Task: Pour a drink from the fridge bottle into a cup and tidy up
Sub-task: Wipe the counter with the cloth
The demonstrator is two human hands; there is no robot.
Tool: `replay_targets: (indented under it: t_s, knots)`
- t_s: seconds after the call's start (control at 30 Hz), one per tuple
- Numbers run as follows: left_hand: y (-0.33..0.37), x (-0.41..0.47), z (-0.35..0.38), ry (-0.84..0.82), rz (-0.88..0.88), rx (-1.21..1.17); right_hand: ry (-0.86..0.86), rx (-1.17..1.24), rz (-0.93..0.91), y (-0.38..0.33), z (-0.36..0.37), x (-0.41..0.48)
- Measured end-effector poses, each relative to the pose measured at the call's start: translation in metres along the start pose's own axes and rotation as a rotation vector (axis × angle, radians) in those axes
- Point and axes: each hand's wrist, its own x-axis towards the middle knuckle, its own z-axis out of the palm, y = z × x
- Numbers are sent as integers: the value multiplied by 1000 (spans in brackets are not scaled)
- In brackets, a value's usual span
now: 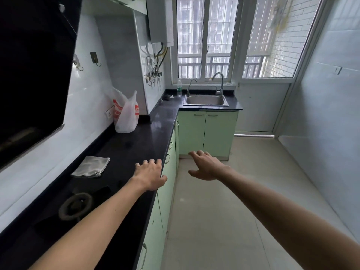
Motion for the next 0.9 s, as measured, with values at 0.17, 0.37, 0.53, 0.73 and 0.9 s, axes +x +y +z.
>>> replay_targets:
  t_s: [0.17, 0.37, 0.53, 0.73, 0.9]
  knots:
    - [16, 43, -1, -8, 35, 9, 6, 4, 30, 29, 0, 29]
    - [30, 98, -10, 5, 29, -2, 23, 31, 37, 71, -12, 72]
    - [40, 145, -27, 10, -6, -20, 29, 42, 8, 103, -30, 114]
    - [61, 203, -46, 20, -23, -46, 56, 53, -20, 150, -51, 159]
    - [68, 245, -52, 33, -62, -45, 45, 49, -33, 194, -52, 182]
